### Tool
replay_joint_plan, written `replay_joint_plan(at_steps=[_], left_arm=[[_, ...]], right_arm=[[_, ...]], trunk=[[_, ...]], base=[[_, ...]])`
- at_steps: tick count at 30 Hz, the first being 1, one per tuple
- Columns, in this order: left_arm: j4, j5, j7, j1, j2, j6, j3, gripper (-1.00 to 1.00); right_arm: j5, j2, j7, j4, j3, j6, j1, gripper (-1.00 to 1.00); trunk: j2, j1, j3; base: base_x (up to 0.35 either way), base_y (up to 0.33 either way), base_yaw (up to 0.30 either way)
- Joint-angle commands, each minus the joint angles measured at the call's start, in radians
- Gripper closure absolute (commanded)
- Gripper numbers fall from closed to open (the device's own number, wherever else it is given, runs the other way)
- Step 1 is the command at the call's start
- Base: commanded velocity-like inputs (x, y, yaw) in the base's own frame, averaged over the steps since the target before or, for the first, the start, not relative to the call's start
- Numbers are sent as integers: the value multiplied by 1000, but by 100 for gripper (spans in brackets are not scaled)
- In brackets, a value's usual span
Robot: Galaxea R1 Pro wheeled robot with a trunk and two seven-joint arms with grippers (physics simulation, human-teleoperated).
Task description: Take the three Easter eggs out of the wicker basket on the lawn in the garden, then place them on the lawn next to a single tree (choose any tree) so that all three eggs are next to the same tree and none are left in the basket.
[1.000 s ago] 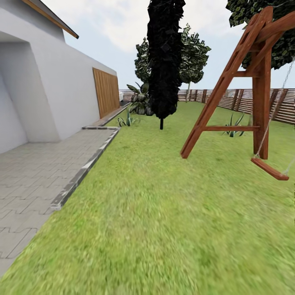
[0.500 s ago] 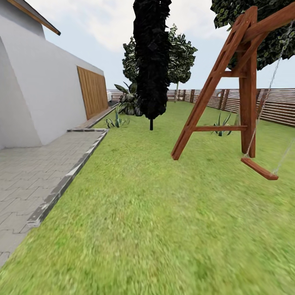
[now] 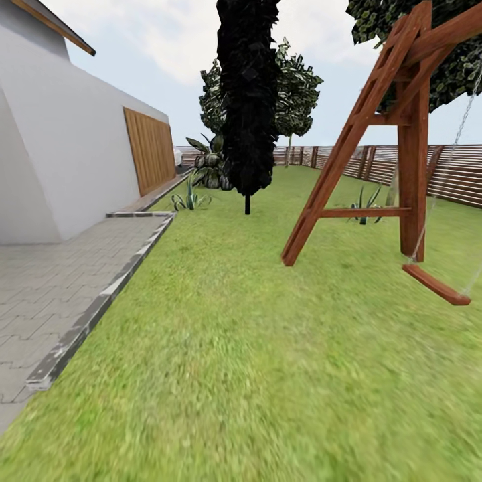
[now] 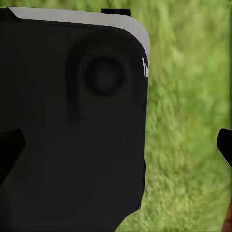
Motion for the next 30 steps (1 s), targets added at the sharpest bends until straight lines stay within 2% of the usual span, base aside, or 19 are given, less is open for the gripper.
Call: replay_joint_plan(at_steps=[1, 21, 30], left_arm=[[-2, 0, 0, 1, 0, 1, 0, -100], [-2, 0, 0, 1, 0, 1, 0, -100], [-2, 0, 0, 1, 0, 1, 0, -100]], right_arm=[[1, 0, 0, 1, 0, 0, -1, -100], [1, 1, 0, 1, 0, -1, -1, -100], [1, 1, -2, 1, 0, -2, -1, -100]], trunk=[[0, 1, -1], [0, 1, 0], [0, 1, 10]], base=[[334, 0, 0], [334, 0, 1], [334, 0, 126]])
